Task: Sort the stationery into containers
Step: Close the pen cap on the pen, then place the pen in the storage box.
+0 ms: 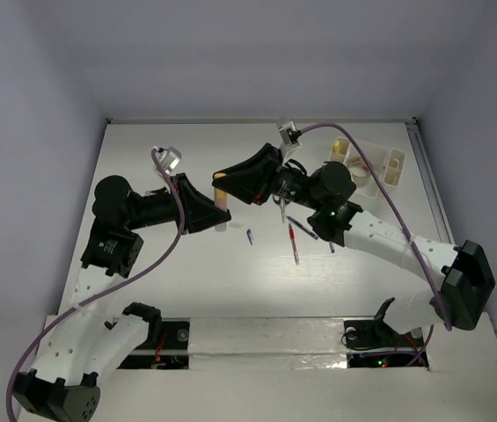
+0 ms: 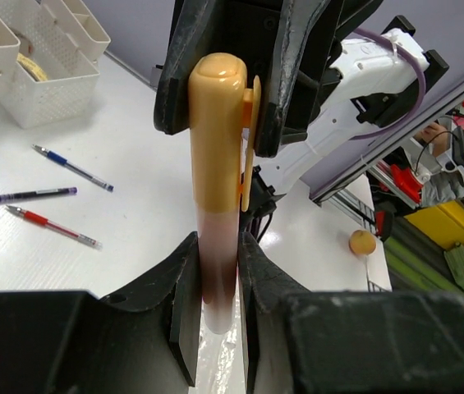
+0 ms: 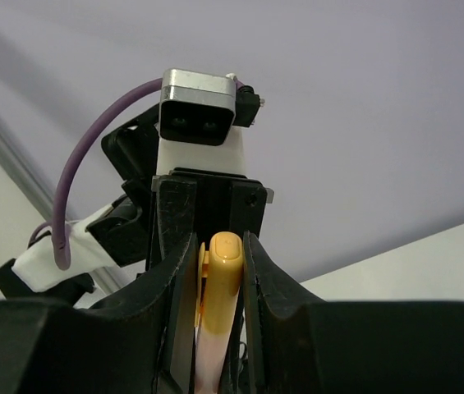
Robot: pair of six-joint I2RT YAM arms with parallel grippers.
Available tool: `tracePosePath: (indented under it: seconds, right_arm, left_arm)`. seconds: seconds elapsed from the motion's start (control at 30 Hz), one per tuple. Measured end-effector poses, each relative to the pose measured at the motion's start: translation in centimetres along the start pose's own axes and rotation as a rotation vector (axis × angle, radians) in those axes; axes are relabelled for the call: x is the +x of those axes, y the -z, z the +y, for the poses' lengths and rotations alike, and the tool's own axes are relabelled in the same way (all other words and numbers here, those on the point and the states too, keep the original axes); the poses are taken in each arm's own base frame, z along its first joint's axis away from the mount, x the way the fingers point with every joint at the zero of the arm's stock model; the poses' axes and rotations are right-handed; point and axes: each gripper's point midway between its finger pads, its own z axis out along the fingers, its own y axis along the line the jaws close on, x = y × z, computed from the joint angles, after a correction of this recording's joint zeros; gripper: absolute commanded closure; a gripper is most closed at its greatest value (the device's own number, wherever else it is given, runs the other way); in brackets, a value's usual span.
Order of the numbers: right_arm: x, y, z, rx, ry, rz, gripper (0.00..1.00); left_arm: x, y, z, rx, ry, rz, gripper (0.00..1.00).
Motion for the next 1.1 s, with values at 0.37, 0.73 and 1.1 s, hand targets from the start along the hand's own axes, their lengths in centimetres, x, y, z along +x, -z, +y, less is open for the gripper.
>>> tracePosePath:
  seconds: [0.37,0.73,1.1]
  right_arm:
    - [-1.5,2.9,-3.8,0.077,-0.139,-0.012,1.00]
    - [-6.8,13.2,-19.5,0.475,-0.242,-0.084,1.00]
    - [-13.6,23.7,-27.9,1.101,0.064,-0.113,1.00]
  left_arm:
    - [-0.4,0.7,2.9,-0.173,-0.065,-0.103,0.65]
    - [0.6,4.0,2.5,-0.308,-0.296,-0.186,0.37]
    - [4.8,4.1,8.1,-0.419,-0.219,-0.108,0.01]
